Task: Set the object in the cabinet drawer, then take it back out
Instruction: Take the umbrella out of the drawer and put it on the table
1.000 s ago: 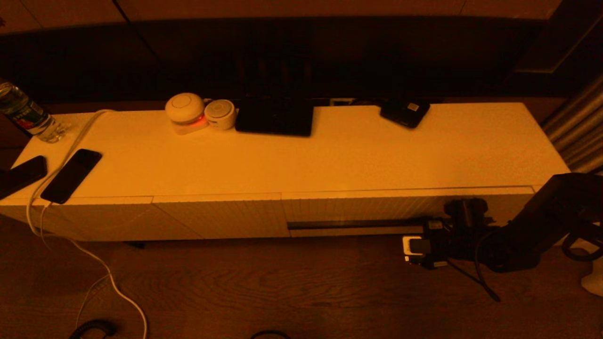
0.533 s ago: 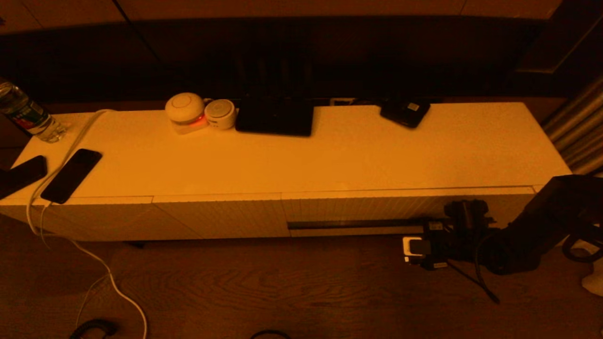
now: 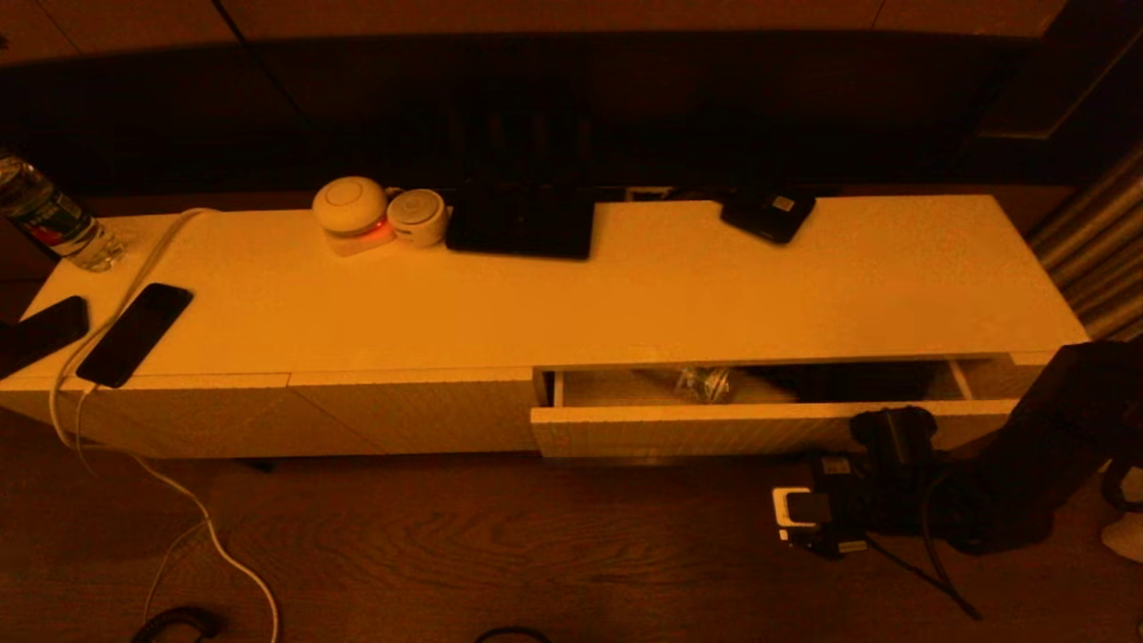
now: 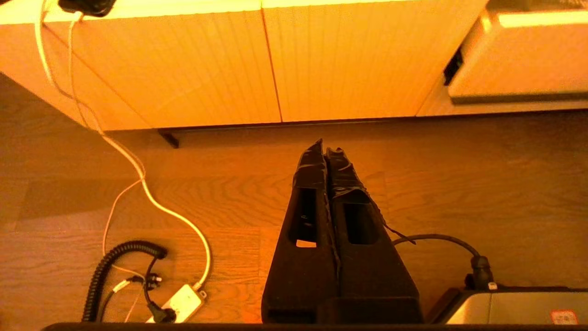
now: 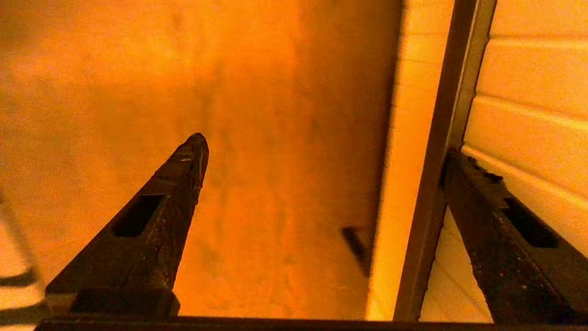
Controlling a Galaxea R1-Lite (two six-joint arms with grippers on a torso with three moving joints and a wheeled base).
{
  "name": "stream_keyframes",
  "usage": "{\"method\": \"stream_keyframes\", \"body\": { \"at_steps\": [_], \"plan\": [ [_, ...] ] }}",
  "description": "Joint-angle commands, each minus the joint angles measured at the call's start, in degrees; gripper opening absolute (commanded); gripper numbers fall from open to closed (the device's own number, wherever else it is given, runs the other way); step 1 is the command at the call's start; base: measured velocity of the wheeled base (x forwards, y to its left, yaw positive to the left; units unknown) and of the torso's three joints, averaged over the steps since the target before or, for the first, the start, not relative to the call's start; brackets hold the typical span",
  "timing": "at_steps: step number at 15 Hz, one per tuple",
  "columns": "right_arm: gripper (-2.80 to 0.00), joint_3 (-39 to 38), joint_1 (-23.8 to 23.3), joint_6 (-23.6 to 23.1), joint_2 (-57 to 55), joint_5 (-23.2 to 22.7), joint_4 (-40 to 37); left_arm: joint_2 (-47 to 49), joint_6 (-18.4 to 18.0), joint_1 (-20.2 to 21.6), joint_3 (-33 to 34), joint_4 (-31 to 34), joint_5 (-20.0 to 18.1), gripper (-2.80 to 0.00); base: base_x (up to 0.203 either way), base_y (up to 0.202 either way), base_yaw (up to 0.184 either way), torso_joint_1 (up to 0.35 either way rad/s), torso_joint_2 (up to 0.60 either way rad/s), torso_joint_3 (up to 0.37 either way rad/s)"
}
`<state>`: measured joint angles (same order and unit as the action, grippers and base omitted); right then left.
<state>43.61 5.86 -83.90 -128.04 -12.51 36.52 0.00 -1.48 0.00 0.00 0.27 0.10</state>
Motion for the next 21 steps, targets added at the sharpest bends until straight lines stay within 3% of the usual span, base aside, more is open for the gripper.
{"method": "stream_keyframes", "body": {
  "at_steps": [1,9,13,14,15,18,21],
  "plan": [
    [0.00,-2.6,0.2,-0.5,1.6,-0.1,0.7,0.0,0.0,0.0,0.0,0.0,0.0,-2.80,0.000,0.000,0.000,0.000,0.00,0.000],
    [0.00,-13.6,0.3,-0.5,12.5,-1.3,-0.2,0.0,0.0,0.0,0.0,0.0,0.0,-2.80,0.000,0.000,0.000,0.000,0.00,0.000],
    [0.00,-18.0,-1.0,1.3,26.6,-1.2,-4.1,0.0,0.0,0.0,0.0,0.0,0.0,-2.80,0.000,0.000,0.000,0.000,0.00,0.000],
    [-2.06,-18.3,-1.7,1.9,31.4,-1.2,-7.7,0.0,0.0,0.0,0.0,0.0,0.0,-2.80,0.000,0.000,0.000,0.000,0.00,0.000],
    [-2.80,-18.3,-2.4,2.3,36.4,-1.2,-12.8,0.0,0.0,0.0,0.0,0.0,0.0,-2.80,0.000,0.000,0.000,0.000,0.00,0.000],
    [-2.80,-16.5,-4.1,5.2,49.9,-1.1,-32.0,0.0,0.0,0.0,0.0,0.0,0.0,-2.80,0.000,0.000,0.000,0.000,0.00,0.000],
    [-2.80,-7.0,-2.9,19.9,56.9,-1.1,-55.8,0.0,0.0,0.0,0.0,0.0,0.0,-2.80,0.000,0.000,0.000,0.000,0.00,0.000]
  ]
}}
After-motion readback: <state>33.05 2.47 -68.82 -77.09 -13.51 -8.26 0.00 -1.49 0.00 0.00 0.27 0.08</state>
